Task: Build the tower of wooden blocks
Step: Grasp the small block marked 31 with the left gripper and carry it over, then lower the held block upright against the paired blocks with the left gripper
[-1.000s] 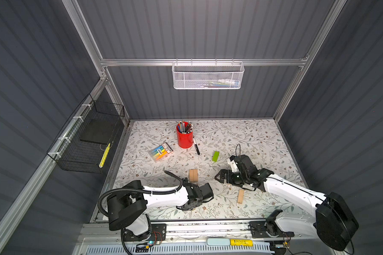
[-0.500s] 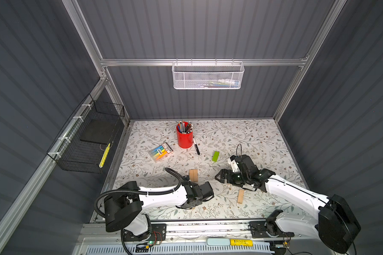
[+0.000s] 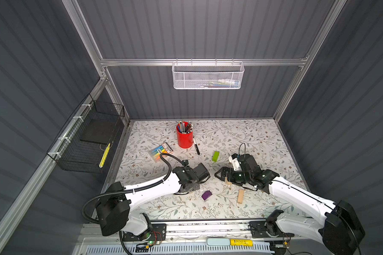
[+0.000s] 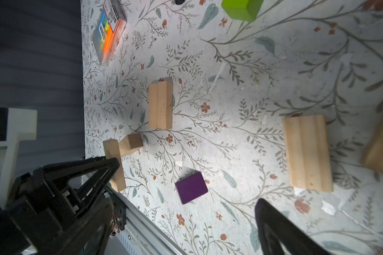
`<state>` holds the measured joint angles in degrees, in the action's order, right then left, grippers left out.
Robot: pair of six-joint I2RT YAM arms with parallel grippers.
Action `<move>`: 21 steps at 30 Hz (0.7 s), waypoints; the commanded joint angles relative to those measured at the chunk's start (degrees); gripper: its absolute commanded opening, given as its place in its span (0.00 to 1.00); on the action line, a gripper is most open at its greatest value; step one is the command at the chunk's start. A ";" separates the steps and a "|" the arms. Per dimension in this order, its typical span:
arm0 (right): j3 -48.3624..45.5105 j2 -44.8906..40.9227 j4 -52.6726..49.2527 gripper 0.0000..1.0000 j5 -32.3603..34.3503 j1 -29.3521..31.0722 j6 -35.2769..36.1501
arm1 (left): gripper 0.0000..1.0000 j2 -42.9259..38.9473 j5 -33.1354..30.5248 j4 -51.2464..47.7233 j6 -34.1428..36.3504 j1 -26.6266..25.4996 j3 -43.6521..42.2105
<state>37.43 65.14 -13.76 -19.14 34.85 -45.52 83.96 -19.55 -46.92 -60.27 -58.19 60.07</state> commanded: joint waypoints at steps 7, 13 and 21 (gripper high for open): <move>-0.32 1.62 6.99 0.99 2.90 -0.71 -4.81 | 0.14 11.48 4.12 2.28 15.20 7.58 9.53; -1.33 1.73 8.38 0.99 3.63 -1.47 -6.14 | 0.13 16.41 5.98 2.73 18.32 9.83 11.86; -1.30 1.44 8.53 0.99 3.68 -2.48 -6.06 | 0.12 19.33 7.43 3.94 20.66 11.44 13.09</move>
<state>36.71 66.81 -6.07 -16.21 32.80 -51.11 101.97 -13.30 -43.35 -41.93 -47.18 71.13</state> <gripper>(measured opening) 0.989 0.264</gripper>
